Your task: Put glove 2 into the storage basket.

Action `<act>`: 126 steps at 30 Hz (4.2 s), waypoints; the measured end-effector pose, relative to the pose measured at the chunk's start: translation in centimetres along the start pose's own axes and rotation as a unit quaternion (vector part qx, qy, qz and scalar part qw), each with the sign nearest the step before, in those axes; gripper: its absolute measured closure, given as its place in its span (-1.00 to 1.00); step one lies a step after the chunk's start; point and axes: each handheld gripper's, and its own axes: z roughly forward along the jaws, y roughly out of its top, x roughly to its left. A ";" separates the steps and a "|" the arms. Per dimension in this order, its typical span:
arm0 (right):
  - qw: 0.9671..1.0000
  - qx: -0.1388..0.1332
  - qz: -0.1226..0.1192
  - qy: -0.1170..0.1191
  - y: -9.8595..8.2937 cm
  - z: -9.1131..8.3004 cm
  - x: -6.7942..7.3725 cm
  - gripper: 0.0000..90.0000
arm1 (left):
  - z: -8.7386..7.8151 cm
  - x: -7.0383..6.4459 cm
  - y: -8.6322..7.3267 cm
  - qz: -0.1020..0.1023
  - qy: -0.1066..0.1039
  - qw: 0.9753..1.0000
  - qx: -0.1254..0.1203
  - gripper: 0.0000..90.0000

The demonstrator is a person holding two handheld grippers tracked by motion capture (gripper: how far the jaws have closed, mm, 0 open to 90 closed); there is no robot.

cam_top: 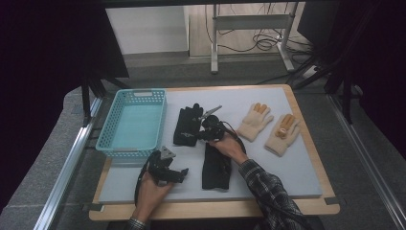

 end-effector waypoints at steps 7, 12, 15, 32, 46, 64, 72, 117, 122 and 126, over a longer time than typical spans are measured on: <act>0.999 -0.036 -0.008 -0.023 1.3 -0.1 0.4 0.38 | 0.0 0.0 0.0 0.000 0.000 1.000 0.000 -0.95; 0.997 -0.049 0.016 -0.048 2.3 1.3 -1.0 -0.02 | 0.0 0.0 0.0 0.000 0.000 1.000 0.000 -0.95; 0.997 -0.056 0.025 -0.055 2.9 2.2 -1.4 -0.19 | 0.0 0.0 0.0 0.000 0.000 1.000 0.000 -0.95; 0.998 -0.027 0.031 -0.045 3.5 3.6 -1.4 0.93 | 0.0 0.1 0.0 0.002 0.000 1.000 0.003 -0.95; 0.997 -0.052 0.037 -0.047 3.9 0.9 -1.0 0.95 | 0.0 0.1 0.0 0.002 -0.001 1.000 0.003 -0.95; 0.995 -0.094 0.034 -0.015 2.8 -6.8 0.9 0.95 | 0.0 0.0 0.0 0.001 0.000 1.000 0.000 -0.95; 0.995 -0.100 0.028 -0.004 0.3 -10.9 2.6 0.95 | 0.0 0.0 0.0 0.001 0.000 1.000 0.000 -0.95; 0.996 -0.057 0.050 -0.042 -12.4 -12.8 3.1 0.46 | -0.2 0.0 0.0 0.003 -0.003 1.000 -0.001 -0.92; 0.996 -0.056 0.050 -0.041 -14.4 -12.6 3.4 0.56 | -0.8 0.0 -0.4 0.012 -0.009 1.000 0.006 -0.88; 0.998 -0.048 0.036 -0.028 -15.0 -12.5 4.2 0.87 | -1.4 0.2 -0.9 0.012 0.003 1.000 0.013 -0.89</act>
